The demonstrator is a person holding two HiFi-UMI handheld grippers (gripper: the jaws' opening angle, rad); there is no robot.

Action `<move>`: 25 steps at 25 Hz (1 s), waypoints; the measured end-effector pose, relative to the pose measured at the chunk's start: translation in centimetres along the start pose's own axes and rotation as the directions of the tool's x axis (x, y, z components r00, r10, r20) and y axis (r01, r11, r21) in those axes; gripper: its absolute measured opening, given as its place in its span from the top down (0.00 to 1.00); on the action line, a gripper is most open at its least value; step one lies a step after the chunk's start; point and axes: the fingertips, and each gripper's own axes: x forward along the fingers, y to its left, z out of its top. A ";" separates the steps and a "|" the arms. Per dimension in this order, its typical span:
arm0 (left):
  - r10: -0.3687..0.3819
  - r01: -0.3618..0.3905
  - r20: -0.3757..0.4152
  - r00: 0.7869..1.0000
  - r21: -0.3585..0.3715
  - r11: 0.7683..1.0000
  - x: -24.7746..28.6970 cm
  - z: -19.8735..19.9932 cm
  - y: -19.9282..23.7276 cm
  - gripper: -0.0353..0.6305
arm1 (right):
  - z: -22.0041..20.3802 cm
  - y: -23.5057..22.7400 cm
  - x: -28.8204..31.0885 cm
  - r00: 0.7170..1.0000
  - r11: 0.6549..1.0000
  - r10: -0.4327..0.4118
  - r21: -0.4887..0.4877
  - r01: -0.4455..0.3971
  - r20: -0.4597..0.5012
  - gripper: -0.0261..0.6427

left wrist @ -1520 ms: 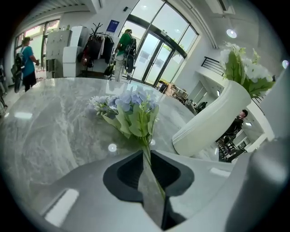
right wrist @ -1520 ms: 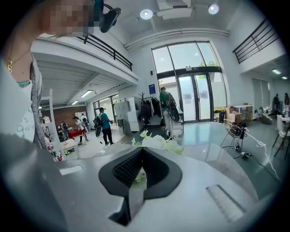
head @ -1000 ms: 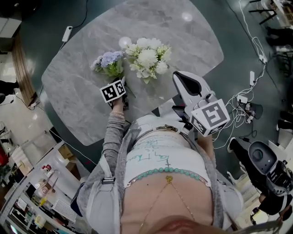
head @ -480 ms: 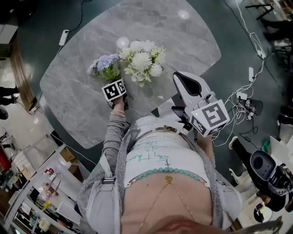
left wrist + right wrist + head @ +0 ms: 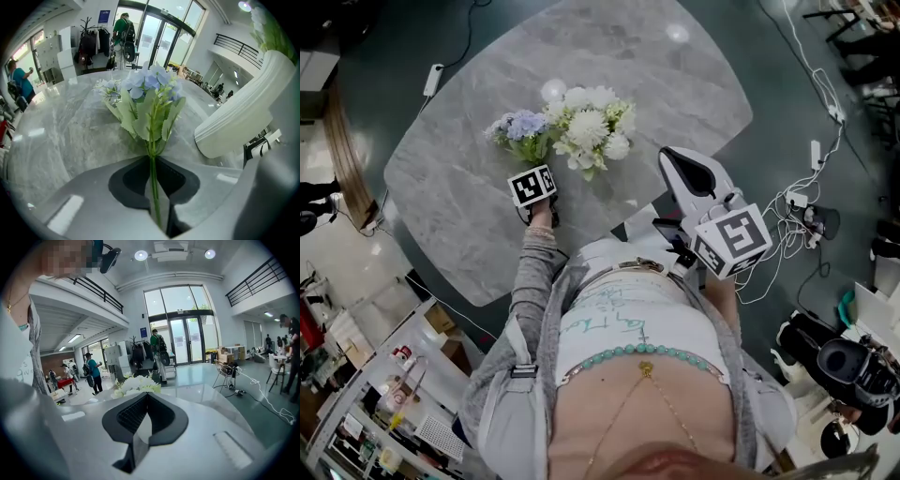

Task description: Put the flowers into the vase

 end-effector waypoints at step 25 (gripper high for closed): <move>-0.087 0.097 0.242 0.966 -0.028 0.995 -6.6 3.9 -0.8 0.92 | 0.9 0.1 0.6 0.999 0.999 0.036 -0.017 -0.035 0.008 0.92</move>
